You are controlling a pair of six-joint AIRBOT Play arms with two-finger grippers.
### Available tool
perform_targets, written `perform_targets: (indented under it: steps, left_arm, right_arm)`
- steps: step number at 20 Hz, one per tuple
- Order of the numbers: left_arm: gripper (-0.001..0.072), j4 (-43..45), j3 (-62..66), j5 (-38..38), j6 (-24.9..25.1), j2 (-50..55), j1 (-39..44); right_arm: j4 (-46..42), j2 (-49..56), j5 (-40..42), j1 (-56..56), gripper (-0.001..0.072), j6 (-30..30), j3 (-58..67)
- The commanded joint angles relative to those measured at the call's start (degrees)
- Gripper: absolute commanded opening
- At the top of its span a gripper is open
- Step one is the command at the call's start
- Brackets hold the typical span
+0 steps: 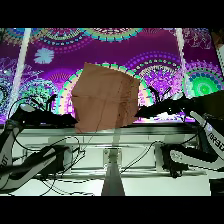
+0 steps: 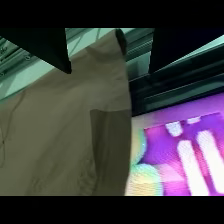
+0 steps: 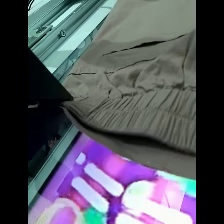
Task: Fold the clothes and pants, and hang the long-sleeved shirts on hangers.
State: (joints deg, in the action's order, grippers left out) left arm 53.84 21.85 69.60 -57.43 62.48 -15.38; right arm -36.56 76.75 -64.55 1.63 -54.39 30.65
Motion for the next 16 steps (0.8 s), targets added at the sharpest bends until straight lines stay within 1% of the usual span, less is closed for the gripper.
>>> perform_targets:
  steps: [1,2,6,7,8,10,11,12,16]
  left_arm:
    - [0.0526,-1.2,-0.1,-1.0,2.4,6.0,4.3]
    - [0.0466,-0.2,0.0,-1.1,2.4,7.5,6.4]
    - [0.0453,5.7,2.7,0.1,2.8,9.2,12.5]
    - [0.0334,6.6,3.8,1.0,2.9,9.2,12.8]
    - [0.0152,7.0,5.4,2.2,3.0,9.2,12.7]
    - [0.0031,7.7,9.2,4.5,3.1,9.2,12.7]
    - [0.0014,7.6,12.0,6.0,4.0,9.2,12.7]
    - [0.0014,7.6,15.1,6.6,3.9,9.1,12.7]
    - [0.0014,7.4,33.9,4.4,3.4,6.4,12.7]
  right_arm:
    - [0.6,0.0,0.3,0.3,0.0019,0.1,0.2]
    - [0.7,0.0,0.3,0.3,0.0019,0.1,0.2]
    - [0.7,-0.1,-0.5,0.3,0.0019,0.1,1.2]
    - [0.7,-0.1,-0.9,0.3,0.0019,0.1,2.2]
    - [0.7,-0.2,-1.4,0.3,0.0019,0.1,3.4]
    - [0.7,-1.0,-3.4,0.3,0.0018,0.1,6.4]
    - [0.8,-1.9,-4.6,0.3,0.0018,0.1,8.1]
    - [0.8,-3.3,-5.6,0.3,0.0018,0.1,9.9]
    - [2.7,-11.8,-6.0,0.3,0.0017,0.1,19.7]
